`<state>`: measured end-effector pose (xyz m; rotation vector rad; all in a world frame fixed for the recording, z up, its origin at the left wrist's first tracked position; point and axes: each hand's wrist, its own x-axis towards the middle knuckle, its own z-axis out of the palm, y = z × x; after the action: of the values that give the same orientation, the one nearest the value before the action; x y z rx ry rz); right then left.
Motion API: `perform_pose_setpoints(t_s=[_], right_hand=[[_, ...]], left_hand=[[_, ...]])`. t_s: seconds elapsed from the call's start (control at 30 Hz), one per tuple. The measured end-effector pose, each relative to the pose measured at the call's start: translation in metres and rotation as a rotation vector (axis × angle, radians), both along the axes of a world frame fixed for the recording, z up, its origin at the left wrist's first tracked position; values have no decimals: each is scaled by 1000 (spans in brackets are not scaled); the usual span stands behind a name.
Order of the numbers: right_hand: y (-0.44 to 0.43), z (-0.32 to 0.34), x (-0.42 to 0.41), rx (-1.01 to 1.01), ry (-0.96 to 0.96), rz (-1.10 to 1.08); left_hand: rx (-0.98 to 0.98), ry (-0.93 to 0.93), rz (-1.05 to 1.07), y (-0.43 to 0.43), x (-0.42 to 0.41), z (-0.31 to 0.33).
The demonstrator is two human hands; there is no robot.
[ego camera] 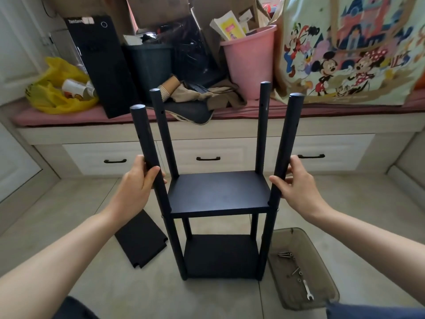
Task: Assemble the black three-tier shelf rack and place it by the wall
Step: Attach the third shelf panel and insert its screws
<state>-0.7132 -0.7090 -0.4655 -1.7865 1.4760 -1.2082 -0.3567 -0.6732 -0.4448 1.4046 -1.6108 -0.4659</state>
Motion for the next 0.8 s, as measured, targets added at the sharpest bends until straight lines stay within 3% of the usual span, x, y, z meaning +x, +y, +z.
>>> perform_pose_setpoints(t_s=[0.43,0.8], right_hand=[[1,-11,21,-55,-30,-12],[5,-11,15,-8,24,2]], left_hand=[[54,20,59,7,21,-4],[158,20,-47,17,28,5]])
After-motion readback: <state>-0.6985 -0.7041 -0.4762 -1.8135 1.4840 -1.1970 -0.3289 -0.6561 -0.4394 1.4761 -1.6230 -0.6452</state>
